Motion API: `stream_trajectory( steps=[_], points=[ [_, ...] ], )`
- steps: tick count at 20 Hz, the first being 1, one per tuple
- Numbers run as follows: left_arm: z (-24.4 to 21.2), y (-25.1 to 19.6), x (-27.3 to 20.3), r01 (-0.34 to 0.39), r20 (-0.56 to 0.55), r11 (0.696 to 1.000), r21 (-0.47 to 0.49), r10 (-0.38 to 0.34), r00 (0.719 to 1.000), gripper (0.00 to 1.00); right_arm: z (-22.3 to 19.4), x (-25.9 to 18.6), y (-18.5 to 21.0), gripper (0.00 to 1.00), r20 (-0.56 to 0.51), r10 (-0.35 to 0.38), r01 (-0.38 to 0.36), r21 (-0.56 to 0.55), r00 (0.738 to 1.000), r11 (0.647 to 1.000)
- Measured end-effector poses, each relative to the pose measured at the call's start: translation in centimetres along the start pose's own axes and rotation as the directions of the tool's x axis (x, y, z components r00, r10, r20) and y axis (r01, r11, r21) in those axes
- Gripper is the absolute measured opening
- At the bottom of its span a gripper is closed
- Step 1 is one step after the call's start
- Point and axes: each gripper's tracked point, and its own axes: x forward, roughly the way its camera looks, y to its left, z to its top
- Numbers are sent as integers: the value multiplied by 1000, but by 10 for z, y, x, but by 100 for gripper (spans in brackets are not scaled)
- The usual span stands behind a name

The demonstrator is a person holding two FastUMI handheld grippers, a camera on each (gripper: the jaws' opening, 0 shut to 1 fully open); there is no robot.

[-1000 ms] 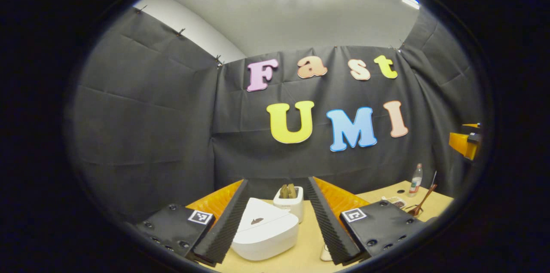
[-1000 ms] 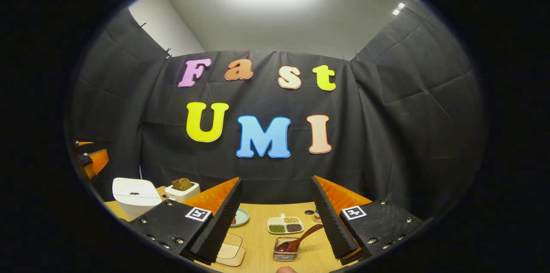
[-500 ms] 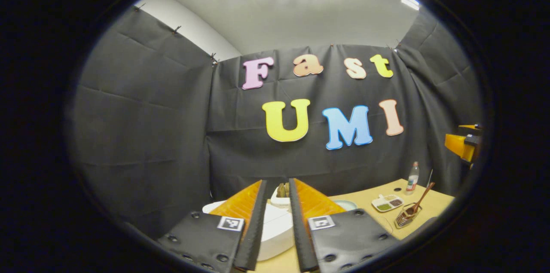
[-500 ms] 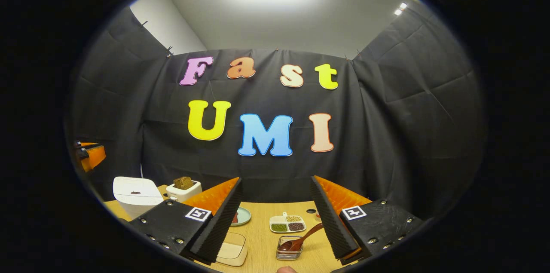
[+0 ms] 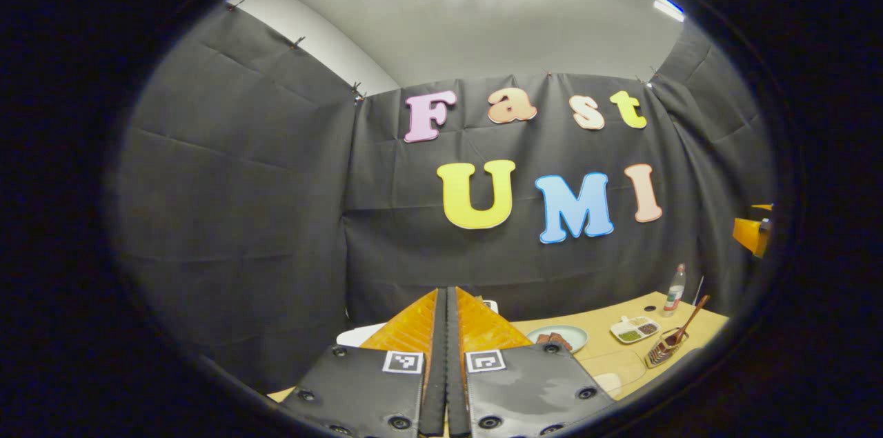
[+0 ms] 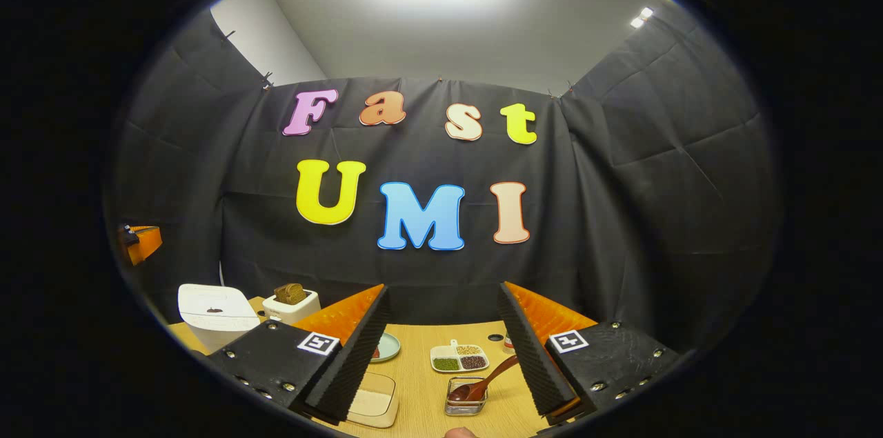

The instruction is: Close the left gripper, press the button to open the rice cooker; take a wooden spoon from the chopstick holder with the right hand, scoop a spoonful of rice and pour it into the rice cooker, then put the wooden spoon back into the chopstick holder.

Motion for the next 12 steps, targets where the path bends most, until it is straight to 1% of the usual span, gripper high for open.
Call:
stream_trajectory(
  steps=[1,5,6,7,8,12],
  points=[
    [-3,1,4,13,-6,1000,-6,-13,1000,9,0,-1,1,95,0,-6,6,-1,1000,1000],
    [-21,12,29,47,-51,998,-50,-50,997,9,-1,-3,4,95,-5,-34,34,-7,999,999],
    [-26,15,35,51,-65,997,-63,-55,996,12,-1,-4,4,95,-7,-42,41,-9,999,999],
    [-32,18,41,57,-78,995,-78,-63,995,12,-1,-4,4,95,-9,-50,50,-12,999,999],
    [-38,19,47,64,-91,994,-91,-72,993,9,-2,-5,4,95,-11,-58,58,-16,998,998],
    [-71,28,70,74,-150,991,-109,-90,985,8,-7,-9,7,95,-25,-91,90,-32,996,995]
  ],
)
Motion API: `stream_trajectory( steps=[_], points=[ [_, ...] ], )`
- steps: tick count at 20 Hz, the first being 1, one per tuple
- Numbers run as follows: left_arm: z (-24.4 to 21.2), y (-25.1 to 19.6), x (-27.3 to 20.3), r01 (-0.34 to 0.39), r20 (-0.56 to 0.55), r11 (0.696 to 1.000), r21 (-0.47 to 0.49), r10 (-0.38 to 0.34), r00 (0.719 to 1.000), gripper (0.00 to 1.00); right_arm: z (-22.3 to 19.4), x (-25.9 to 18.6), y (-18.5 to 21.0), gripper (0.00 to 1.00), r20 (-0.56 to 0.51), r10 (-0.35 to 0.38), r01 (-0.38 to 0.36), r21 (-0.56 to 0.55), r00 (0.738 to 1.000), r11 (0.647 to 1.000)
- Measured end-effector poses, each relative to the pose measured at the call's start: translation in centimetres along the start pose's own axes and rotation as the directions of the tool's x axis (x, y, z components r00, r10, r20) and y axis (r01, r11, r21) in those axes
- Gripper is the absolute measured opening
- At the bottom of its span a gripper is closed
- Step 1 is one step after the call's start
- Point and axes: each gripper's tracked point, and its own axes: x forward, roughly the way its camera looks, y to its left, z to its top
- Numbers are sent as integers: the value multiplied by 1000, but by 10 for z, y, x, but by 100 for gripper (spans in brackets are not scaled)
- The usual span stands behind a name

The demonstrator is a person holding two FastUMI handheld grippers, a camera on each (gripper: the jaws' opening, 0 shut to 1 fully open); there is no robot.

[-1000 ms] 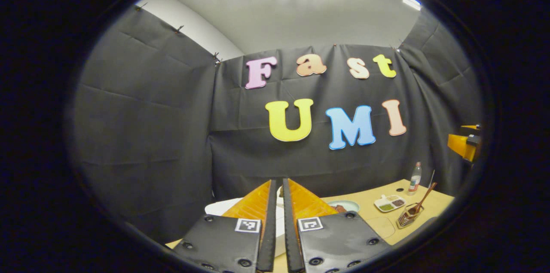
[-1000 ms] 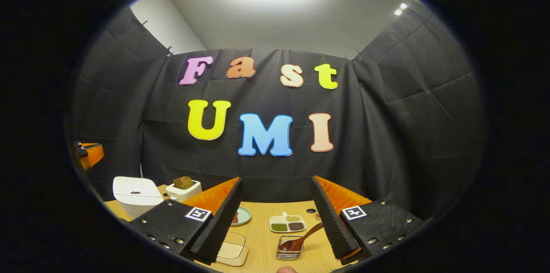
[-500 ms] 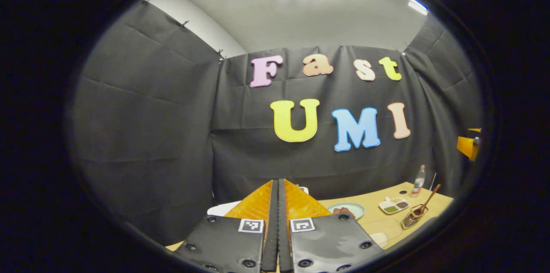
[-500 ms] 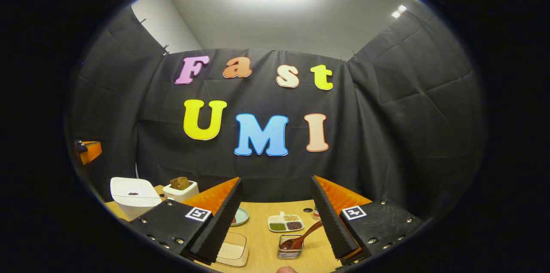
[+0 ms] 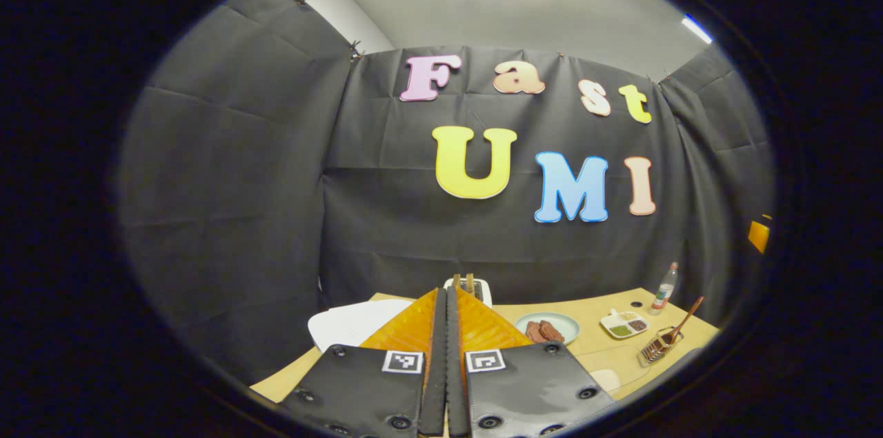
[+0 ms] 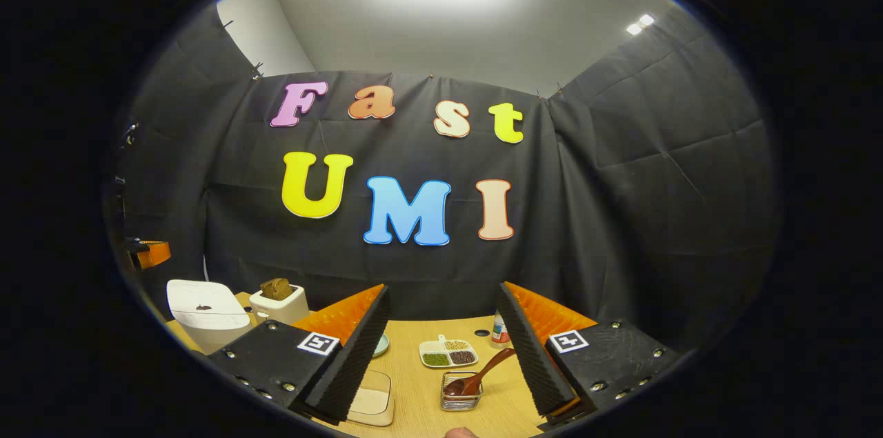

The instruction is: Close the left gripper, press the button to open the rice cooker; take a wooden spoon from the chopstick holder with the right hand, scoop a spoonful of rice and pour it into the rice cooker, then put the wooden spoon back into the chopstick holder.

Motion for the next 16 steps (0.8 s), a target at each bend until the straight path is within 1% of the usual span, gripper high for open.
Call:
stream_trajectory(
  steps=[7,8,9,16],
  points=[
    [-52,13,41,31,-98,1000,-7,-31,995,9,-5,-9,3,95,-23,-52,51,-38,998,998],
    [-60,14,46,34,-115,999,-11,-35,993,7,-5,-10,3,95,-24,-58,57,-42,998,997],
    [-67,15,49,37,-131,999,-15,-38,991,8,-6,-11,3,95,-26,-62,61,-45,998,997],
    [-119,19,70,45,-231,999,1,-44,972,8,-9,-14,6,95,-39,-75,72,-56,996,996]
  ],
)
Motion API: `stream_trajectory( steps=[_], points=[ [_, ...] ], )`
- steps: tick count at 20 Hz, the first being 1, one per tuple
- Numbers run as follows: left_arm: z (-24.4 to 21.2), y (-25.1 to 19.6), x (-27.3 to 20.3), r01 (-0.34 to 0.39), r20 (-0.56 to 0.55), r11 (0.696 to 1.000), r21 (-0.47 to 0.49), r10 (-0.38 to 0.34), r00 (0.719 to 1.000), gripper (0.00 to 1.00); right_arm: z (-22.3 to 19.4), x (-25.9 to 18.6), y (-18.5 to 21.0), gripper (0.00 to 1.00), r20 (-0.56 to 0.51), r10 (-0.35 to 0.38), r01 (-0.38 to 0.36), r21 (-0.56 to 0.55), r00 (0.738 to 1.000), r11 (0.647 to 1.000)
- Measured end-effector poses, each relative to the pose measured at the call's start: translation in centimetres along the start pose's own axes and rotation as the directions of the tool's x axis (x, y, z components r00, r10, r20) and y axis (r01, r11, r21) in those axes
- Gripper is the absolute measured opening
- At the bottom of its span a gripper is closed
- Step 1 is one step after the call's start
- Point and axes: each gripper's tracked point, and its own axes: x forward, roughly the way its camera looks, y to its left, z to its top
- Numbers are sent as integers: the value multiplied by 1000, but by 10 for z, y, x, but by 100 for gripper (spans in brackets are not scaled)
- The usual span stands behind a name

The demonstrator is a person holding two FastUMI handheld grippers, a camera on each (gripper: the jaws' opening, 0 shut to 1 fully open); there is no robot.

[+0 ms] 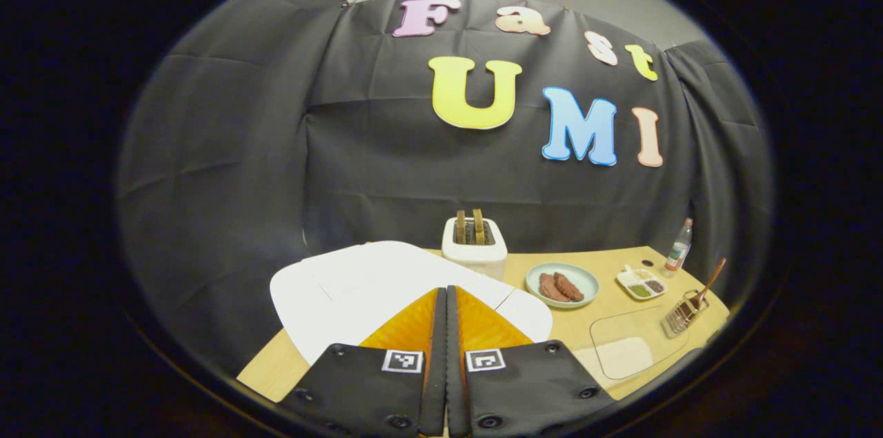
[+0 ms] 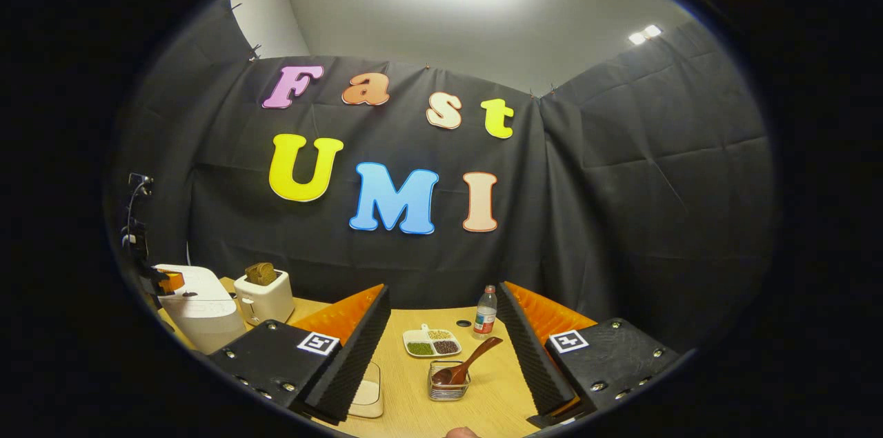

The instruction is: Close the left gripper, press the button to open the rice cooker; take a wooden spoon from the chopstick holder with the right hand, scoop a spoonful of rice and pour it into the rice cooker, then put the wooden spoon back into the chopstick holder.

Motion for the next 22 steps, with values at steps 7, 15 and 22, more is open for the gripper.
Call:
stream_trajectory(
  steps=[7,15,22],
  points=[
    [-30,3,12,-22,-60,1000,-2,22,998,7,2,2,-4,95,1,0,0,-16,1000,1000],
    [-29,2,16,-43,-53,999,-28,42,998,9,1,7,-21,95,1,9,-9,-8,1000,1000],
    [37,10,0,-138,73,990,24,136,988,9,4,18,-36,95,23,39,-39,27,999,999]
  ],
)
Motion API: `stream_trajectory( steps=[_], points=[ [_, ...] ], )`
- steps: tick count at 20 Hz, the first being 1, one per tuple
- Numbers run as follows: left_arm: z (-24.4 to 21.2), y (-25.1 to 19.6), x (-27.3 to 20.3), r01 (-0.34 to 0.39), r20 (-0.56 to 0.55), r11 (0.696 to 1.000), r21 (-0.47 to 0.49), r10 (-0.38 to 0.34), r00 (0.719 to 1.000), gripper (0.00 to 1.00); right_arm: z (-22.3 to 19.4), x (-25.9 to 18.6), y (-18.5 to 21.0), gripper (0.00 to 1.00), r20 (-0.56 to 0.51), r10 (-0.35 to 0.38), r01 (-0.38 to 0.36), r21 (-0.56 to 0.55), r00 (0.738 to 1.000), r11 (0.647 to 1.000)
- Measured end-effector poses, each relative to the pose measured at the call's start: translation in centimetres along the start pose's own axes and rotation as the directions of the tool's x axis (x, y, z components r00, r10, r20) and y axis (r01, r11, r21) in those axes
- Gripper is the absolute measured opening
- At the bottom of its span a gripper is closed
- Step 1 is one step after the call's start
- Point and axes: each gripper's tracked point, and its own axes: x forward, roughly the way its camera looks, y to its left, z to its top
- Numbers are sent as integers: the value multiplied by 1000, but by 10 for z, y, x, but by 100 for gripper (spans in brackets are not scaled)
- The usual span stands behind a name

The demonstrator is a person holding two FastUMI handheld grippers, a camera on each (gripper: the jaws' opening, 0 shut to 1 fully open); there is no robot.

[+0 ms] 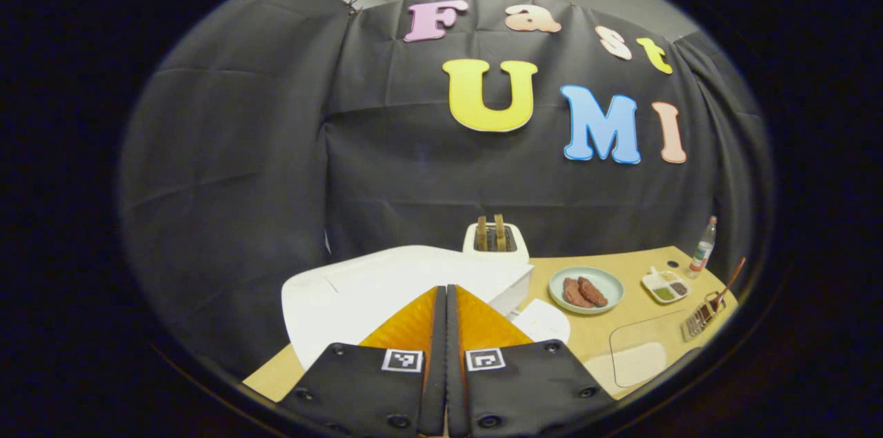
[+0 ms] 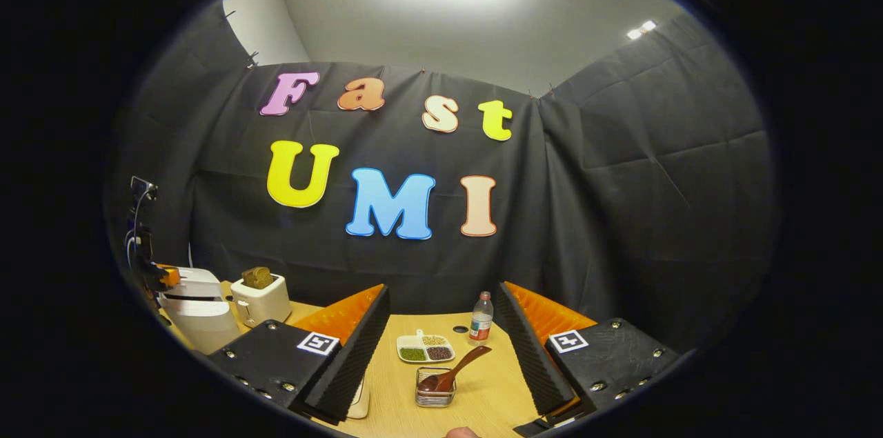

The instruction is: Close the left gripper, press the button to open the rice cooker; take a wooden spoon from the chopstick holder with the right hand, scoop a spoonful of rice and pour it into the rice cooker, then put the wooden spoon back into the chopstick holder.

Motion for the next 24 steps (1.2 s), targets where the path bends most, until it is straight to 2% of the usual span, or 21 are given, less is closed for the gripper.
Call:
stream_trajectory(
  steps=[5,9,15,19,20,24],
  points=[
    [49,10,-14,-60,99,998,30,57,993,9,-1,10,-9,95,8,28,-28,17,1000,999],
    [76,-7,-43,-60,165,998,21,56,985,9,-3,21,-17,95,9,48,-49,33,999,998],
    [118,-43,-104,-52,288,999,15,46,957,10,-9,42,-30,95,11,66,-66,48,998,997],
    [126,-61,-137,-51,326,999,18,43,944,10,-16,58,-45,95,8,62,-63,53,998,997],
    [127,-69,-145,-42,325,999,23,32,945,17,-18,63,-48,95,7,64,-64,54,998,997],
    [125,-89,-168,-12,323,999,40,-2,946,74,-29,79,-59,95,-2,67,-67,45,998,997]
  ],
)
